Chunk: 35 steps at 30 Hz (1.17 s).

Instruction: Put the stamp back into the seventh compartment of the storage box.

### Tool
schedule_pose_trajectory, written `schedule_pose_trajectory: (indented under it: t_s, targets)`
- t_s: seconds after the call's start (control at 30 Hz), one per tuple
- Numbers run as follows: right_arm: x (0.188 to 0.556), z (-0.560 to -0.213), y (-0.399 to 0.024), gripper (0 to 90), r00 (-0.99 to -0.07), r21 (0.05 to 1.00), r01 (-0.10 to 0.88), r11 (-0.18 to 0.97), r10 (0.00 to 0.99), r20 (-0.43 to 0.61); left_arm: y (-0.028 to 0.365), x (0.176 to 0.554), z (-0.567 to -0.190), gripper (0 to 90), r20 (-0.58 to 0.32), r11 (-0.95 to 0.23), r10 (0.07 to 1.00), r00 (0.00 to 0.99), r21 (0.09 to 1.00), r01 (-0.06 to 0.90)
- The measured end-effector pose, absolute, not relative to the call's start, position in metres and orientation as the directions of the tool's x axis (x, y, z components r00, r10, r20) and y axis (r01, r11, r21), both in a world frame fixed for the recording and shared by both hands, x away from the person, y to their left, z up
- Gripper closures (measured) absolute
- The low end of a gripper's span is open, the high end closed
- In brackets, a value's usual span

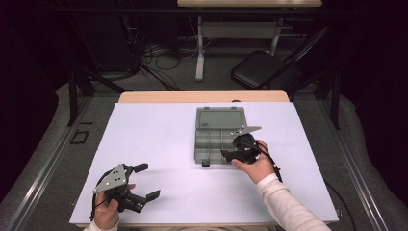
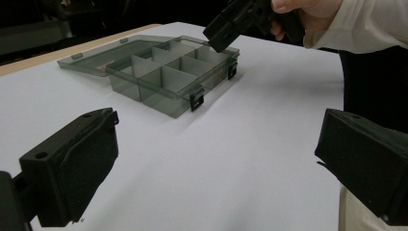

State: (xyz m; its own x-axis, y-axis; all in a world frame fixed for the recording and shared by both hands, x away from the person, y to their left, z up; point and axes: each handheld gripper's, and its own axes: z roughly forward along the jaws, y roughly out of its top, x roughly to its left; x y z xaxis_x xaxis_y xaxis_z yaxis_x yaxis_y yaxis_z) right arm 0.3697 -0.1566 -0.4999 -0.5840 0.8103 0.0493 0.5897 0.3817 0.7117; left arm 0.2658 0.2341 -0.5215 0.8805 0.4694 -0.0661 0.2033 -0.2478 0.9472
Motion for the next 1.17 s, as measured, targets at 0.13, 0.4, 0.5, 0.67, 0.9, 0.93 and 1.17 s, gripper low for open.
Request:
schedule_pose_trajectory:
  t_s: [0.13, 0.4, 0.5, 0.67, 0.9, 0.93, 1.17]
  targets:
    - [0.365, -0.497, -0.157, 31.9, -0.596, 0.712, 0.585, 0.388, 0.801, 0.053, 0.234, 0.266, -0.521, 0.9, -0.066, -0.247, 0.471, 0.88, 0.947, 0.203]
    - [0.356, -0.493, -0.159, 19.4, -0.595, 0.735, 0.557, 0.386, 0.803, 0.029, 0.234, 0.266, -0.521, 0.9, -0.067, -0.246, 0.47, 0.88, 0.948, 0.204]
    - [0.351, -0.493, -0.16, 17.2, -0.573, 0.751, 0.55, 0.365, 0.82, 0.021, 0.234, 0.266, -0.521, 0.8, -0.068, -0.246, 0.47, 0.88, 0.948, 0.204]
    - [0.34, -0.492, -0.164, 14.8, -0.557, 0.78, 0.536, 0.323, 0.829, 0.039, 0.234, 0.266, -0.521, 0.8, -0.069, -0.247, 0.463, 0.884, 0.947, 0.203]
    - [0.323, -0.492, -0.169, 12.6, -0.558, 0.811, 0.503, 0.3, 0.829, 0.039, 0.234, 0.266, -0.522, 0.8, -0.069, -0.247, 0.468, 0.881, 0.947, 0.205]
    - [0.322, -0.492, -0.17, 11.1, -0.557, 0.811, 0.503, 0.299, 0.829, 0.04, 0.234, 0.266, -0.521, 0.8, -0.069, -0.248, 0.466, 0.882, 0.947, 0.205]
    - [0.306, -0.496, -0.174, 10.4, -0.561, 0.822, 0.499, 0.274, 0.825, 0.066, 0.234, 0.267, -0.522, 0.7, -0.069, -0.247, 0.467, 0.881, 0.947, 0.206]
